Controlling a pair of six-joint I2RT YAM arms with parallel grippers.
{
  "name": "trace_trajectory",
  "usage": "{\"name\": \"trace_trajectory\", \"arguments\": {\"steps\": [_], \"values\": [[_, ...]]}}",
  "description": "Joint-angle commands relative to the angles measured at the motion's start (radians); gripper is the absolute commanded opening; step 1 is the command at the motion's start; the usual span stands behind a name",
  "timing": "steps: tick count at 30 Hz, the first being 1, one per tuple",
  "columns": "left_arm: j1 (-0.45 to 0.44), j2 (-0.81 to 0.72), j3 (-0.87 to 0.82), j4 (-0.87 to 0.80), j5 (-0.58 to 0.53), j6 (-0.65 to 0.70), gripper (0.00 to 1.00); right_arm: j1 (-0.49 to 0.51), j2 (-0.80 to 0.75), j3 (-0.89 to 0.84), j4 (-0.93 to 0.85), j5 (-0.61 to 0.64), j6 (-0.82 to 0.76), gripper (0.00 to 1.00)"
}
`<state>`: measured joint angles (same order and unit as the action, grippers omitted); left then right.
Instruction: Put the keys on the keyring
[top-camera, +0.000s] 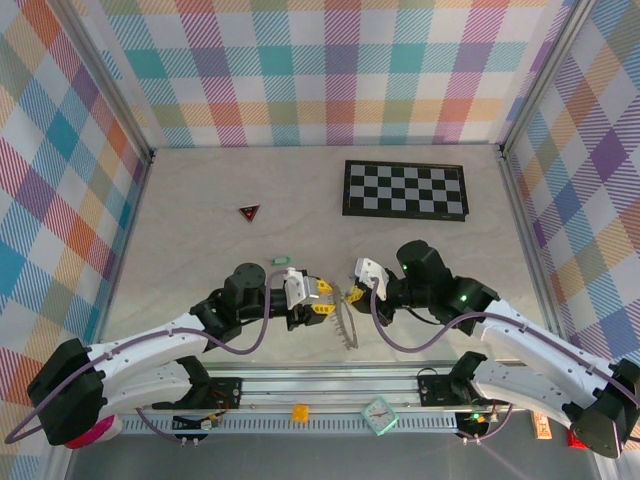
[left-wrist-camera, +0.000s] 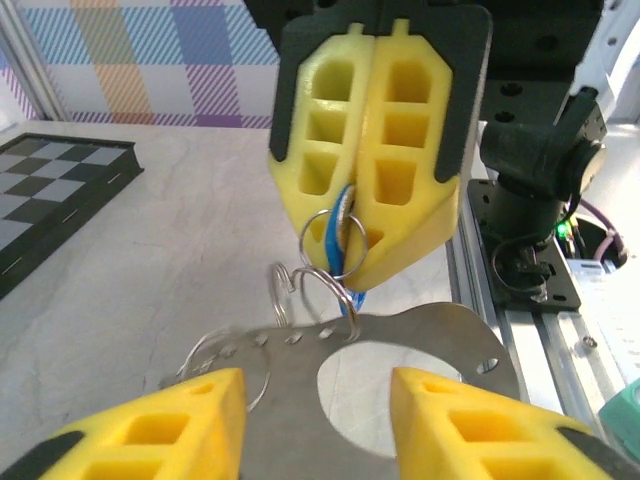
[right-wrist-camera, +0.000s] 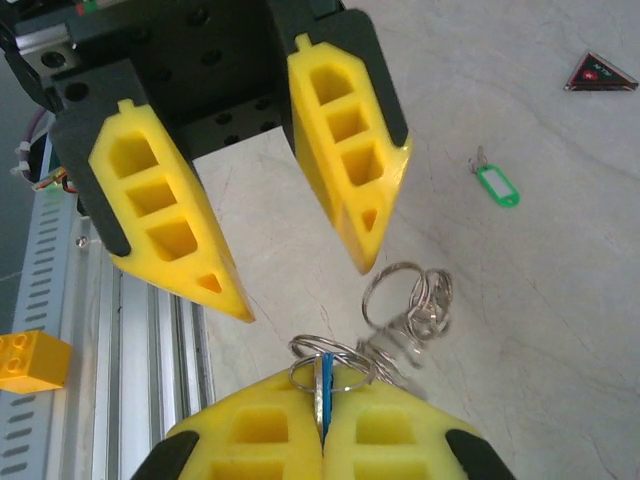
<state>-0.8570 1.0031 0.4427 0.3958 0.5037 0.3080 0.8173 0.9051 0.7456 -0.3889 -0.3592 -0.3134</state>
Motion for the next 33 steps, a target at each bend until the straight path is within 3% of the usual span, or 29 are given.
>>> {"name": "trace_trajectory", "arguments": {"steps": [1, 4, 7, 15, 20, 23, 27, 33], "values": [[-0.005, -0.043, -0.027, 0.061, -0.028, -0.035, 0.44, -0.005, -0.007, 0.065, -0.041, 0.011, -0.041, 0.00], [-0.007, -0.077, -0.051, 0.095, -0.078, -0.057, 0.46, -0.006, 0.003, 0.093, -0.062, 0.020, -0.053, 0.00], [-0.005, -0.112, -0.079, 0.142, -0.205, -0.089, 0.45, -0.006, 0.019, 0.118, -0.071, 0.022, -0.058, 0.00], [-0.006, -0.251, -0.116, 0.137, -0.663, -0.152, 0.45, 0.033, 0.115, 0.166, 0.002, -0.022, -0.032, 0.00], [-0.003, -0.371, -0.118, 0.055, -0.948, -0.201, 0.57, 0.112, 0.211, 0.171, 0.196, -0.075, 0.059, 0.00], [0.001, -0.415, -0.102, 0.018, -0.968, -0.223, 0.60, 0.171, 0.279, 0.184, 0.289, -0.070, 0.080, 0.00], [0.002, -0.418, -0.091, 0.014, -1.038, -0.256, 0.61, 0.178, 0.347, 0.174, 0.427, -0.051, 0.119, 0.00], [0.015, -0.458, -0.102, -0.017, -1.144, -0.333, 0.67, 0.136, 0.358, 0.062, 0.316, 0.128, -0.036, 0.00]]}}
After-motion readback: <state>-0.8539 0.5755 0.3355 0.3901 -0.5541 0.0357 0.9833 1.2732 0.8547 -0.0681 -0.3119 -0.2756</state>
